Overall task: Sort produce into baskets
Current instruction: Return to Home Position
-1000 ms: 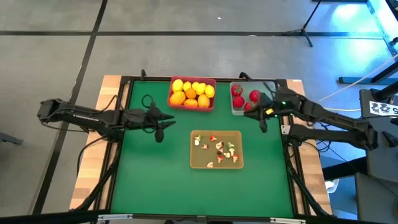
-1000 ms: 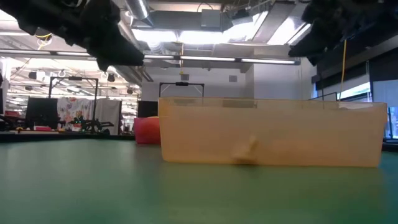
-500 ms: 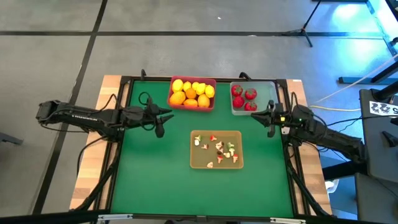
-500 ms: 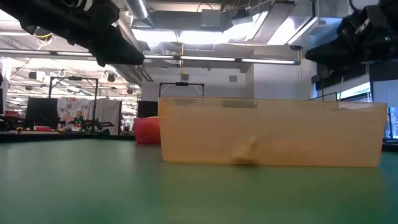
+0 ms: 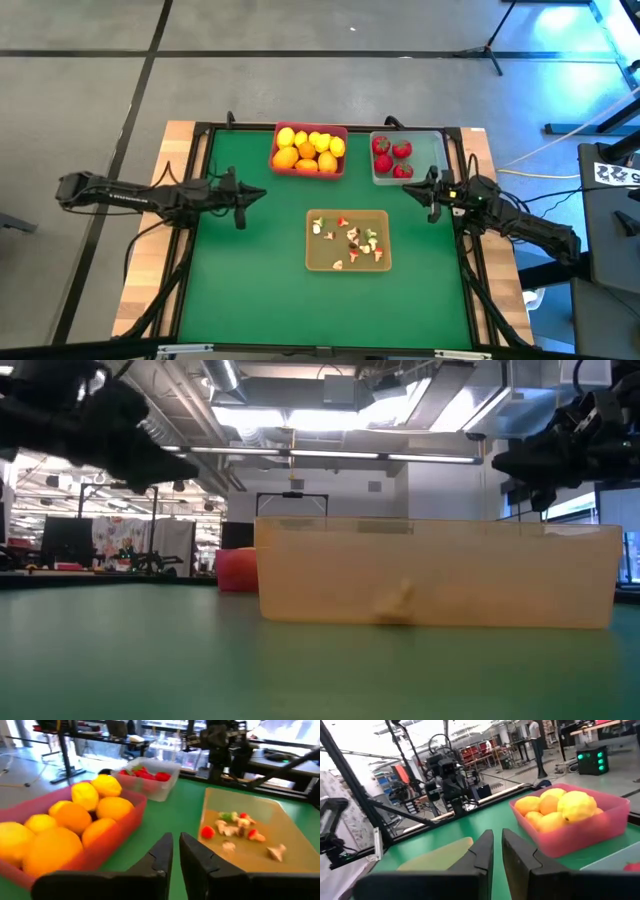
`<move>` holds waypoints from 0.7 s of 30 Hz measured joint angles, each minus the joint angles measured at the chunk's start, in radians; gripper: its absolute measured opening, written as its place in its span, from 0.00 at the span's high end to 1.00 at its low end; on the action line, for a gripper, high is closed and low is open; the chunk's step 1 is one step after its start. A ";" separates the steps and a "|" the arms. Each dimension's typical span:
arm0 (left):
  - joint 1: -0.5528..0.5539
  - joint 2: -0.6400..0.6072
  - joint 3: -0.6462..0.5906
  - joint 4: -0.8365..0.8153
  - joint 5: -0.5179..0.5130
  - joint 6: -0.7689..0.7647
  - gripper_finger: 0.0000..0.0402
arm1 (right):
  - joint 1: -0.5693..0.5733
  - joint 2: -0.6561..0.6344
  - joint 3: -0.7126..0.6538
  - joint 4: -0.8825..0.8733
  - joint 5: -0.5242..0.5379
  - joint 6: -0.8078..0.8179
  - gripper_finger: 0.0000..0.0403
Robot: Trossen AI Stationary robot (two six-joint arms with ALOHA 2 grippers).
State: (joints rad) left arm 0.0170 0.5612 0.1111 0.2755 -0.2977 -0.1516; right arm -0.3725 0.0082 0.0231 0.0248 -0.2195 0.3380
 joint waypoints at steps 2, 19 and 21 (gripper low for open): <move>-0.013 -0.066 -0.050 -0.002 0.002 -0.003 0.94 | 0.000 0.006 0.000 -0.002 -0.002 0.009 0.90; 0.022 -0.471 -0.103 -0.262 0.253 -0.030 0.99 | -0.001 0.009 0.000 -0.010 0.050 0.014 0.90; 0.040 -0.471 -0.103 -0.260 0.242 -0.044 0.99 | -0.001 0.009 0.000 -0.010 0.052 0.014 0.90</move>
State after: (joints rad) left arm 0.0569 0.0898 0.0082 0.0153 -0.0558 -0.1953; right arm -0.3733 0.0170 0.0227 0.0151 -0.1677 0.3515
